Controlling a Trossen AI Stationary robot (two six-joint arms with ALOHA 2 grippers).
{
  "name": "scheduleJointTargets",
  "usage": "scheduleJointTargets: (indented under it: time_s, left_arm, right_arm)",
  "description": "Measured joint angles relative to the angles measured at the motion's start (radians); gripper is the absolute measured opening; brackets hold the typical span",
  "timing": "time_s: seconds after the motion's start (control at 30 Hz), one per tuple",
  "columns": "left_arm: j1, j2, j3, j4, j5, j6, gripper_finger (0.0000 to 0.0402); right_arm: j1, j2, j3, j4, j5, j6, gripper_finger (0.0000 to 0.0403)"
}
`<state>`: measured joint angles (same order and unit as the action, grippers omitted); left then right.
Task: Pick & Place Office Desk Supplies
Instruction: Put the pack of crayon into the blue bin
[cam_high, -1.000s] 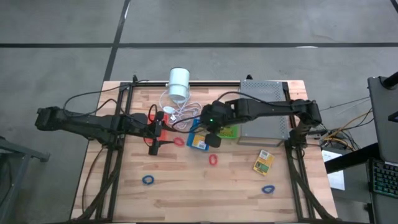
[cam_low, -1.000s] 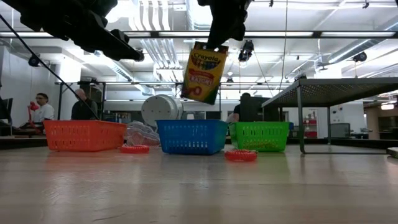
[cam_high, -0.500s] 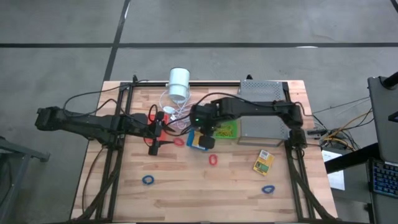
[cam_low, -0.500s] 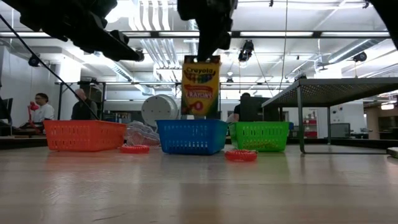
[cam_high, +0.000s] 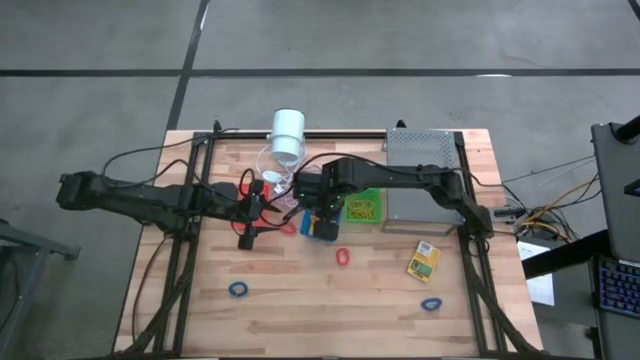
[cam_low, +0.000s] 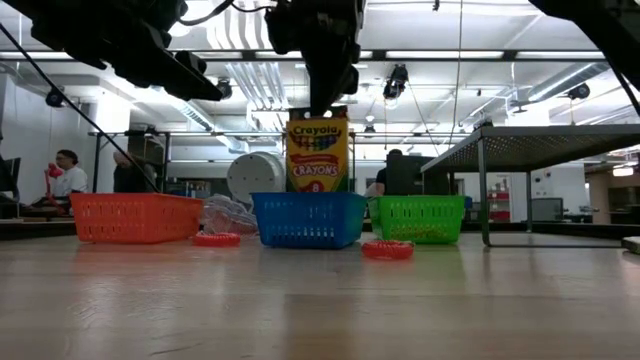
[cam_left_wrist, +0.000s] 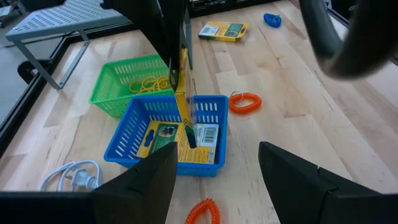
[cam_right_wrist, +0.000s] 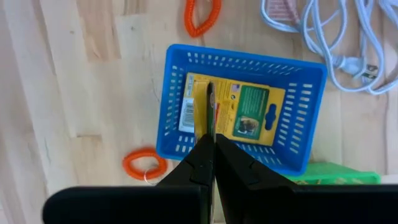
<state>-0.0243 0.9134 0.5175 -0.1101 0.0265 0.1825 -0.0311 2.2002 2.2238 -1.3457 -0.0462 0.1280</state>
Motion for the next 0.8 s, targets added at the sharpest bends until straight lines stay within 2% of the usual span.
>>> scheduleJointTargets:
  time_s: [0.8]
  left_arm:
    - [0.001, 0.000, 0.000, 0.000, 0.000, 0.000, 0.0230]
  right_arm:
    - [0.000, -0.005, -0.050, 0.065, -0.041, 0.031, 0.0008]
